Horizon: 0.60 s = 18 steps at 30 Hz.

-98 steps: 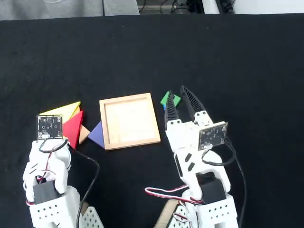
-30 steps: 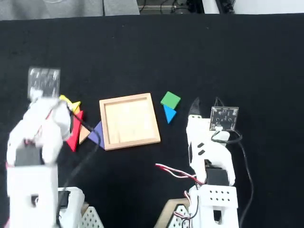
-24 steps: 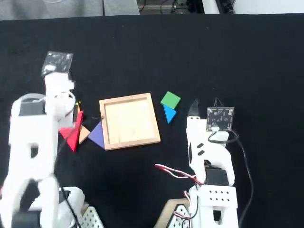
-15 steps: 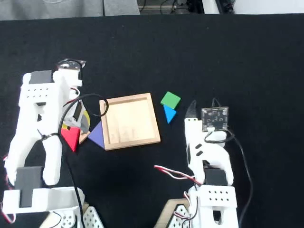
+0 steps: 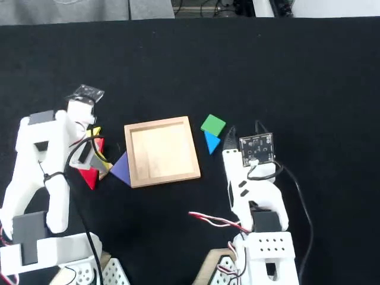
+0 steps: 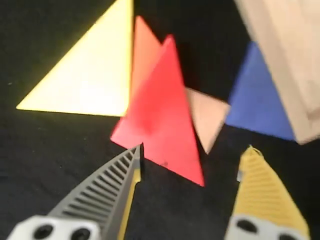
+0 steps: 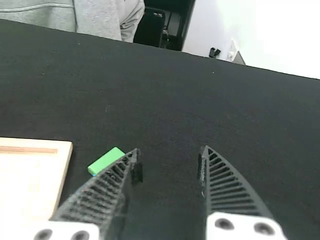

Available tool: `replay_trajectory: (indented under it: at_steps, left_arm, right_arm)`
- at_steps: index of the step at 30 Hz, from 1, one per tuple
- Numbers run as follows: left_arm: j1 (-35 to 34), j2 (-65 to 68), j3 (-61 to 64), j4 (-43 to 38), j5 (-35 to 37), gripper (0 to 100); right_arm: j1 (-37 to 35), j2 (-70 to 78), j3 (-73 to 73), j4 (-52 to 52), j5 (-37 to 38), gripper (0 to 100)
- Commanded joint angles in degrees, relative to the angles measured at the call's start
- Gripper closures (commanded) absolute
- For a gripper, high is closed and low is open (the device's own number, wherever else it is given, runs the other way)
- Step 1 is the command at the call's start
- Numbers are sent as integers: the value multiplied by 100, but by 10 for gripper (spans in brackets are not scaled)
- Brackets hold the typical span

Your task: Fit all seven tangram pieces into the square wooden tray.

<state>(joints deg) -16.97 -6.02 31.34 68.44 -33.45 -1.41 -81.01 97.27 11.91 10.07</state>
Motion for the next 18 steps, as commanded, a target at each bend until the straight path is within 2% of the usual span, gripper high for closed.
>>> replay_trajectory:
  at_steps: [1, 8, 18]
  left_arm:
    - [-259, -158, 40, -651, 132, 677]
    - [-40, 193, 66, -923, 158, 671]
    - [-593, 598, -145, -923, 519, 669]
  right_arm:
    - [-97, 22, -13, -9, 70, 800]
    - [-105, 40, -13, -9, 70, 800]
    - [-176, 40, -13, 0, 70, 800]
